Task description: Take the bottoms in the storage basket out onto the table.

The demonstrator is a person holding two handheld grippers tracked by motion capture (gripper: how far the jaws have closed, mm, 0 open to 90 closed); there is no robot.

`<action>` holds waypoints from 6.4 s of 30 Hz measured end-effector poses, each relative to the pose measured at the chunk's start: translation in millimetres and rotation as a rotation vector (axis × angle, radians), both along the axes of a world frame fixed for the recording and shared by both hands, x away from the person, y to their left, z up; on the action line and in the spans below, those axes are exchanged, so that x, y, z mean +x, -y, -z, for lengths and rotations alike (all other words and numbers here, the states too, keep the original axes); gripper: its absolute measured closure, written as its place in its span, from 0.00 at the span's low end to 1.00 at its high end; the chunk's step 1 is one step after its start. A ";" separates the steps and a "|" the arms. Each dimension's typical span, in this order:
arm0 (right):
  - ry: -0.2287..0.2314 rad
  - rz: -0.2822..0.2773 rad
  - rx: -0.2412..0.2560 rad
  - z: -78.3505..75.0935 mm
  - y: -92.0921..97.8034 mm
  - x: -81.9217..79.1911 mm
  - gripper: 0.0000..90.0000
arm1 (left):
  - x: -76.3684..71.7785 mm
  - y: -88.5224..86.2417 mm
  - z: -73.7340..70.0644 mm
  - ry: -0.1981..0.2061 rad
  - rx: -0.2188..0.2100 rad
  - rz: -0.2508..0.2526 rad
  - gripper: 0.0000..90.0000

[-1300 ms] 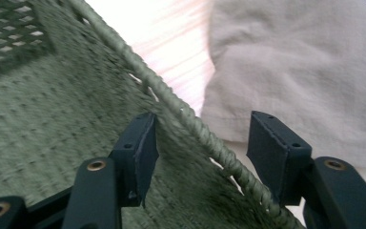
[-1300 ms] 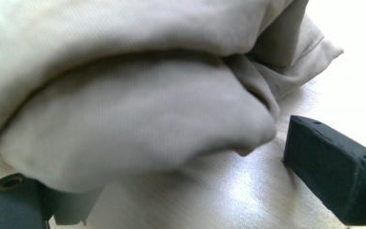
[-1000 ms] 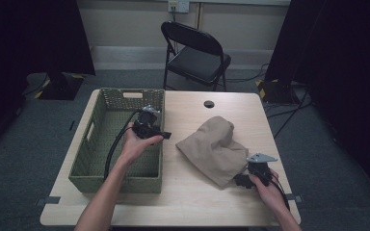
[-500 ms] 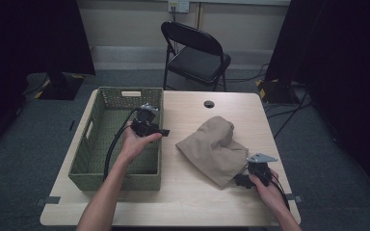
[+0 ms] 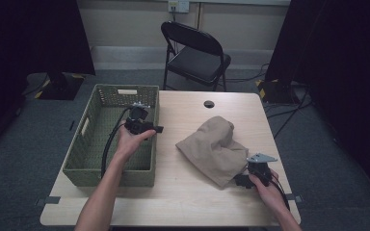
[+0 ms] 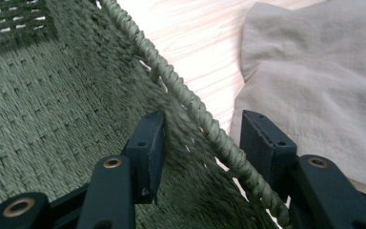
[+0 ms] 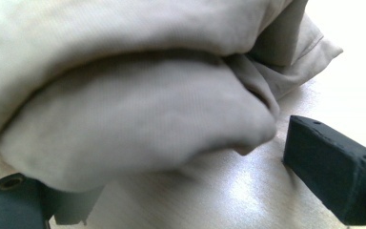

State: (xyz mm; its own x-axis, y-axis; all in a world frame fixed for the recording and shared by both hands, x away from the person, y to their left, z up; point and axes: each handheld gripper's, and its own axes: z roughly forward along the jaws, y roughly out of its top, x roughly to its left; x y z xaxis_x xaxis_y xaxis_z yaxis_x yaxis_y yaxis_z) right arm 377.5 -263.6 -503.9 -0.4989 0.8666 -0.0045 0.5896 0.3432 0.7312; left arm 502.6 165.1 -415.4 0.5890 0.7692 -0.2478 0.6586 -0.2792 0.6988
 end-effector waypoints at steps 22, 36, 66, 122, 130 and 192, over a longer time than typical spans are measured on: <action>0.000 0.000 0.000 0.0 -0.1 -0.3 0.12 | 2.6 -37.3 -0.2 -0.029 -0.008 -0.079 0.62; 0.000 -0.005 0.000 0.1 0.1 0.4 0.12 | -7.9 -50.7 -17.2 0.048 -0.007 -0.070 0.45; 0.000 -0.004 -0.001 0.0 -0.3 1.1 0.12 | -77.8 -197.8 -43.6 0.179 -0.061 -0.233 0.75; -0.002 -0.004 -0.001 0.1 -1.1 1.7 0.12 | -103.7 -306.9 -5.4 0.007 -0.057 -0.516 0.88; -0.002 -0.006 -0.001 0.2 -1.1 1.9 0.12 | -105.9 -305.7 -6.8 0.021 -0.052 -0.537 0.81; 0.000 -0.007 0.000 0.3 -2.3 2.6 0.12 | -21.3 -102.3 -8.2 0.031 -0.185 -0.170 0.81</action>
